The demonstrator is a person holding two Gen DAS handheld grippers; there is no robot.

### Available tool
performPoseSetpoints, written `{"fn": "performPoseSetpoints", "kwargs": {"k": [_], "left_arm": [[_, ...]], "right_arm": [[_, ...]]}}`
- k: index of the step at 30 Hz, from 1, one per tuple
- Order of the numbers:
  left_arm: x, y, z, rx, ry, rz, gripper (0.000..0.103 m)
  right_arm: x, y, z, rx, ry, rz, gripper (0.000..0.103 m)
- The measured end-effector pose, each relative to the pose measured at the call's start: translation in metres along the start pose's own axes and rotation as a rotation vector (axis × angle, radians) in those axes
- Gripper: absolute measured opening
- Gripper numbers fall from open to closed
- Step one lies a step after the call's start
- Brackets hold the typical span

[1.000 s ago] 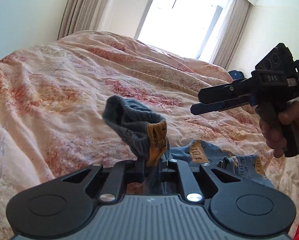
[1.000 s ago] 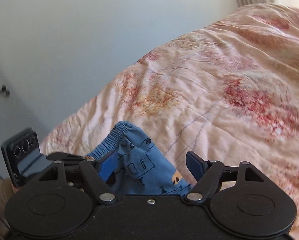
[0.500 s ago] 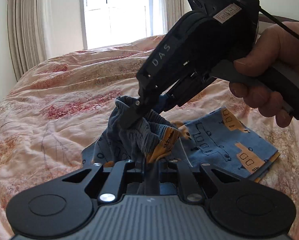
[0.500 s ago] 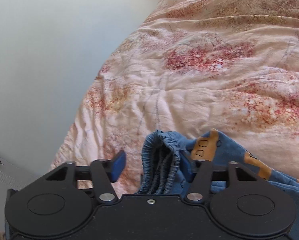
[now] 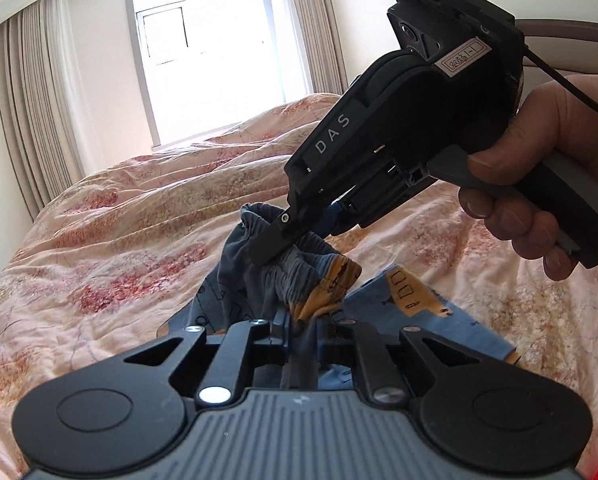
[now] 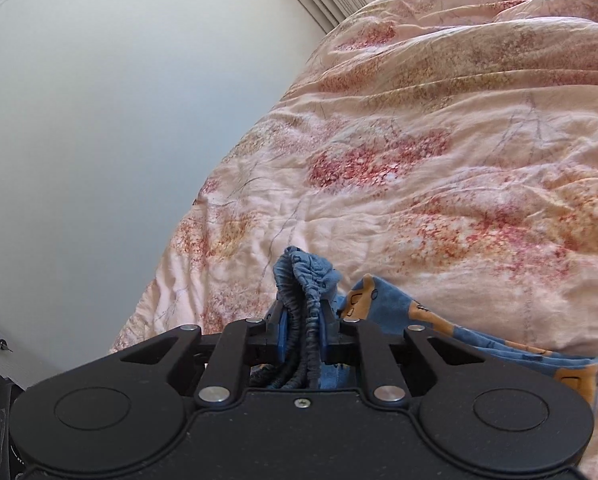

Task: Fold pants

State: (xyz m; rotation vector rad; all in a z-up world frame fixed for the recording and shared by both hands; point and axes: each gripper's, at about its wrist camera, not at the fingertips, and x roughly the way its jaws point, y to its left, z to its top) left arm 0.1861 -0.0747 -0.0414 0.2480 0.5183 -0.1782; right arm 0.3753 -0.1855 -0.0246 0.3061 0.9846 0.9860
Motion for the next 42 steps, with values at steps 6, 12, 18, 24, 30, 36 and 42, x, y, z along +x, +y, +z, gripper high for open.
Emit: {"fn": "performPoseSetpoints", "kwargs": {"k": [6, 12, 18, 24, 30, 36, 42], "left_arm": [[0.018, -0.049, 0.014, 0.023, 0.016, -0.057, 0.012], [0.040, -0.081, 0.012, 0.045, 0.064, -0.087, 0.012], [0.060, -0.100, -0.005, 0.101, 0.144, -0.075, 0.012], [0.063, -0.107, -0.017, 0.135, 0.151, -0.087, 0.020], [0.057, -0.105, -0.023, 0.122, 0.158, -0.137, 0.043], [0.059, -0.091, -0.026, 0.067, 0.188, -0.163, 0.047], [0.055, -0.084, -0.026, 0.037, 0.200, -0.165, 0.048]], "right_arm": [[-0.048, -0.044, -0.019, 0.069, -0.034, -0.043, 0.016], [-0.073, -0.086, -0.041, 0.148, -0.054, -0.047, 0.016], [-0.065, -0.126, -0.069, 0.247, -0.039, -0.060, 0.016], [-0.060, -0.146, -0.091, 0.322, -0.055, -0.042, 0.020], [-0.061, -0.151, -0.100, 0.312, -0.067, -0.061, 0.024], [-0.059, -0.148, -0.104, 0.281, -0.077, -0.085, 0.026], [-0.062, -0.143, -0.103, 0.252, -0.075, -0.107, 0.035]]}}
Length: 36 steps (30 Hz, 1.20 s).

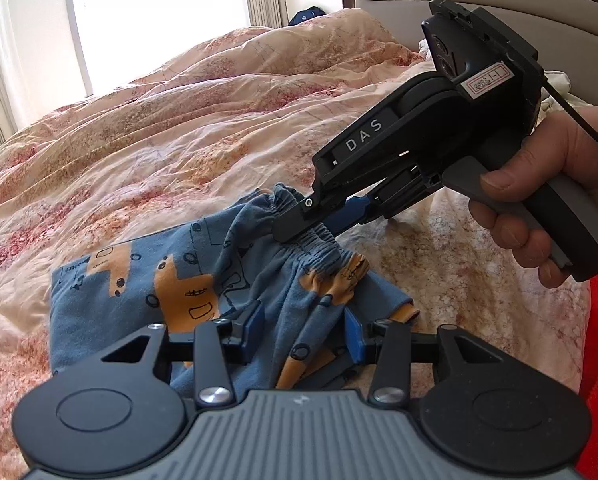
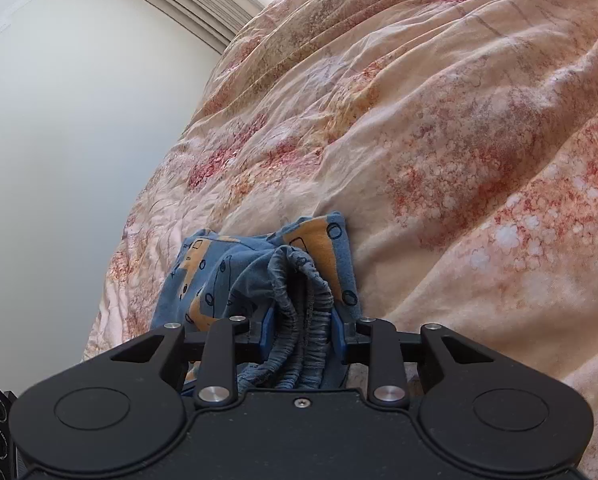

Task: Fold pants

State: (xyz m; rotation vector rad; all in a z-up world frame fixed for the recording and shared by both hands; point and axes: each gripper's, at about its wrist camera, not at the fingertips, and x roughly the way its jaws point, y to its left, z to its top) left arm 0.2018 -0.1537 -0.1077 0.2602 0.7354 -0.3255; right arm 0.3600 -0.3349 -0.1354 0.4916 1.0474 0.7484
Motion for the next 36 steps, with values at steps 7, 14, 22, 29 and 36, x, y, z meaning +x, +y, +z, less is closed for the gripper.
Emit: {"fn": "performPoseSetpoints", "kwargs": {"k": [7, 14, 22, 29, 36], "left_arm": [[-0.008, 0.009, -0.004, -0.018, -0.008, -0.024, 0.070], [-0.058, 0.056, -0.042, -0.060, -0.094, 0.068, 0.089], [-0.051, 0.062, -0.082, -0.050, 0.033, 0.050, 0.086], [-0.084, 0.080, -0.081, -0.127, -0.062, -0.006, 0.086], [-0.037, 0.120, -0.039, -0.198, -0.061, 0.024, 0.089]], "right_arm": [[-0.012, 0.013, -0.001, -0.063, -0.010, -0.020, 0.082], [-0.049, 0.039, -0.006, -0.182, -0.146, -0.068, 0.082], [0.018, 0.085, -0.007, -0.503, -0.087, -0.227, 0.083], [0.000, 0.085, -0.041, -0.682, -0.154, -0.465, 0.084], [-0.001, 0.093, -0.079, -0.757, -0.117, -0.474, 0.092]]}}
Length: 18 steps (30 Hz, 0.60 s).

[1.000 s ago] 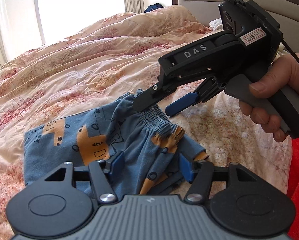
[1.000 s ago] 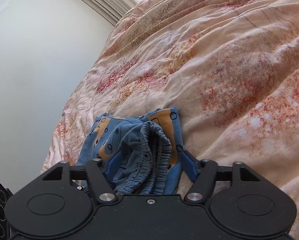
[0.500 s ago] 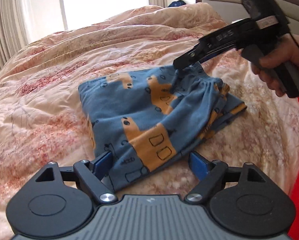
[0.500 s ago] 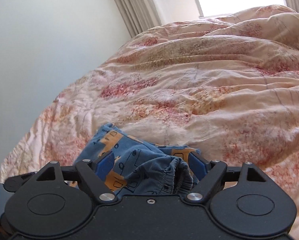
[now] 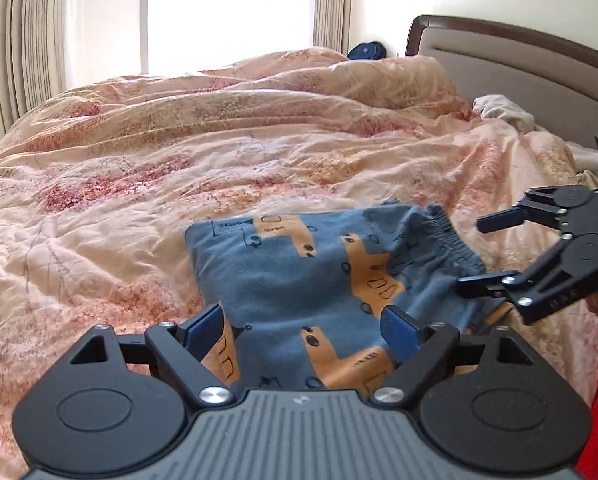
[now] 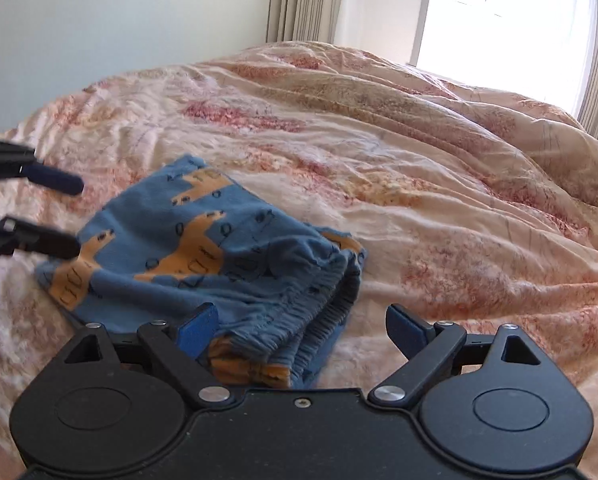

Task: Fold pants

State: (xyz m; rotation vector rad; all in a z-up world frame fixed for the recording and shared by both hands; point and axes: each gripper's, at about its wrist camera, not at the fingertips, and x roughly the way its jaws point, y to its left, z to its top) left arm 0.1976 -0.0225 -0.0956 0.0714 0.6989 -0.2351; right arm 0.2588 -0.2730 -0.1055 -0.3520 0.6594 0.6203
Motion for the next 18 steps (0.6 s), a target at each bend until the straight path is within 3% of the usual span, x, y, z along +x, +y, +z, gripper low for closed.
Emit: {"fn": "performPoseSetpoints", "kwargs": {"k": [3, 9, 11, 15, 18], "left_arm": [[0.023, 0.005, -0.005, 0.009, 0.072, 0.036, 0.085], [0.003, 0.020, 0.008, -0.046, -0.034, 0.038, 0.087], [0.013, 0.026, 0.014, -0.041, -0.016, 0.066, 0.087], [0.036, 0.053, 0.024, -0.139, 0.014, 0.095, 0.087], [0.065, 0.070, 0.025, -0.102, 0.099, 0.127, 0.098]], "right_arm": [[-0.005, -0.007, -0.018, 0.030, 0.026, 0.008, 0.092], [-0.029, -0.017, 0.005, 0.087, -0.111, 0.028, 0.096], [-0.015, -0.022, 0.021, 0.087, -0.119, 0.017, 0.096], [0.030, -0.031, 0.034, 0.071, -0.062, 0.012, 0.094], [0.046, -0.036, 0.025, 0.088, -0.018, -0.010, 0.093]]}}
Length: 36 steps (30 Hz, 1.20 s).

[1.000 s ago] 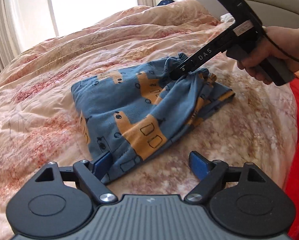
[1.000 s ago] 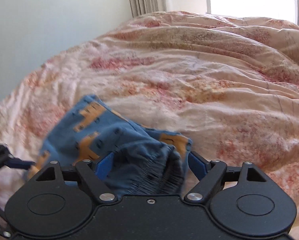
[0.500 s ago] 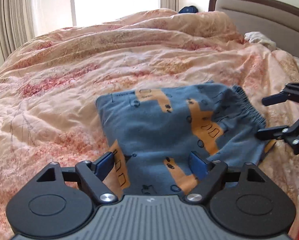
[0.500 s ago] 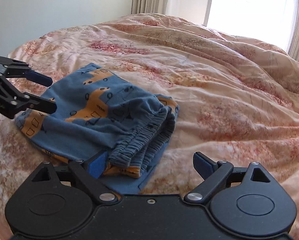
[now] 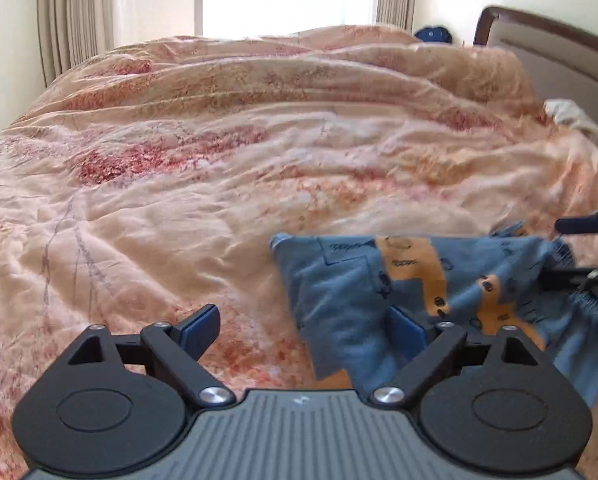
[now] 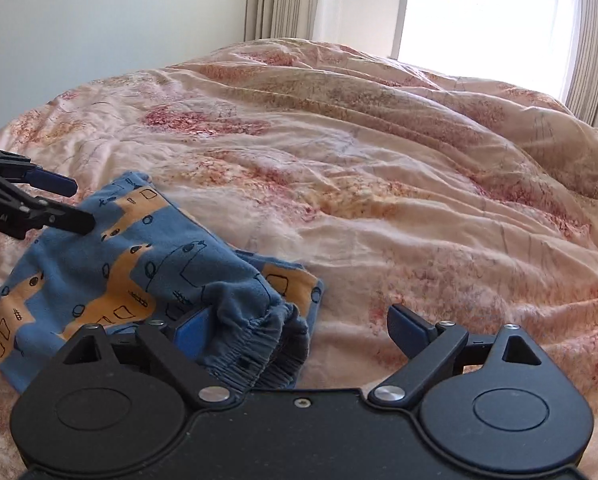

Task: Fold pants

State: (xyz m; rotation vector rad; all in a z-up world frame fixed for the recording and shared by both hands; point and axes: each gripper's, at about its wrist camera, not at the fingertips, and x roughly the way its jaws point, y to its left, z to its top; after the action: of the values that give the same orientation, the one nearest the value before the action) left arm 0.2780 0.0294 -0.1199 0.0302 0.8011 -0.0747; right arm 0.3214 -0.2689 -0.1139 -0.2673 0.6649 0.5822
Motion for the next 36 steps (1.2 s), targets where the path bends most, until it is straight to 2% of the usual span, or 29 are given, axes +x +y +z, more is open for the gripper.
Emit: {"fn": "performPoseSetpoints", "kwargs": {"k": [3, 7, 8, 10, 12, 14, 16, 18, 20, 22, 25, 28, 30, 31, 32, 34, 35, 36], "left_arm": [[0.003, 0.013, -0.007, -0.033, -0.005, -0.035, 0.098], [-0.016, 0.022, -0.011, -0.096, -0.063, -0.078, 0.094], [-0.016, 0.022, -0.008, -0.109, -0.055, -0.077, 0.094], [-0.007, 0.022, -0.003, -0.097, -0.007, -0.027, 0.096], [-0.002, 0.029, -0.002, -0.132, 0.030, -0.051, 0.096], [-0.010, 0.036, -0.006, -0.174, 0.021, -0.104, 0.090], [-0.029, 0.038, -0.013, -0.192, -0.028, -0.207, 0.090], [-0.046, 0.034, -0.019, -0.159, -0.095, -0.273, 0.090], [-0.059, 0.018, -0.019, -0.058, -0.131, -0.322, 0.090], [-0.069, 0.001, -0.022, 0.050, -0.147, -0.405, 0.090], [-0.075, -0.023, -0.029, 0.178, -0.118, -0.502, 0.090], [-0.059, -0.039, -0.045, 0.238, 0.006, -0.484, 0.090], [-0.059, -0.043, -0.059, 0.274, -0.004, -0.444, 0.090], [-0.062, -0.041, -0.061, 0.265, -0.009, -0.441, 0.090], [-0.068, -0.034, -0.060, 0.223, -0.019, -0.453, 0.091], [-0.077, -0.016, -0.055, 0.122, -0.059, -0.470, 0.096], [-0.077, -0.006, -0.051, 0.072, -0.079, -0.466, 0.100], [-0.073, 0.002, -0.045, 0.034, -0.082, -0.454, 0.100]], "right_arm": [[-0.015, -0.007, -0.009, 0.102, -0.038, 0.024, 0.093], [-0.037, -0.006, -0.011, 0.121, -0.095, 0.065, 0.096], [-0.038, -0.004, -0.008, 0.114, -0.106, 0.083, 0.097], [-0.031, 0.004, -0.003, 0.070, -0.097, 0.072, 0.098], [-0.017, 0.008, -0.003, 0.055, -0.036, 0.061, 0.096], [-0.013, 0.001, -0.008, 0.125, -0.010, 0.080, 0.094], [-0.025, -0.010, -0.013, 0.235, -0.050, 0.139, 0.094], [-0.038, -0.016, -0.013, 0.295, -0.093, 0.191, 0.094], [-0.045, -0.011, -0.007, 0.241, -0.135, 0.207, 0.094], [-0.042, 0.000, 0.009, 0.103, -0.141, 0.225, 0.093], [-0.032, 0.015, 0.037, -0.107, -0.146, 0.258, 0.091], [-0.009, 0.024, 0.053, -0.217, -0.109, 0.253, 0.092], [0.015, 0.030, 0.049, -0.279, -0.031, 0.211, 0.092], [0.027, 0.031, 0.043, -0.313, 0.024, 0.163, 0.088], [0.033, 0.027, 0.036, -0.304, 0.051, 0.140, 0.086], [0.017, 0.007, 0.031, -0.154, 0.002, 0.181, 0.088], [0.004, -0.004, 0.028, -0.071, -0.030, 0.198, 0.091], [-0.009, -0.017, 0.023, 0.024, -0.051, 0.222, 0.099]]}}
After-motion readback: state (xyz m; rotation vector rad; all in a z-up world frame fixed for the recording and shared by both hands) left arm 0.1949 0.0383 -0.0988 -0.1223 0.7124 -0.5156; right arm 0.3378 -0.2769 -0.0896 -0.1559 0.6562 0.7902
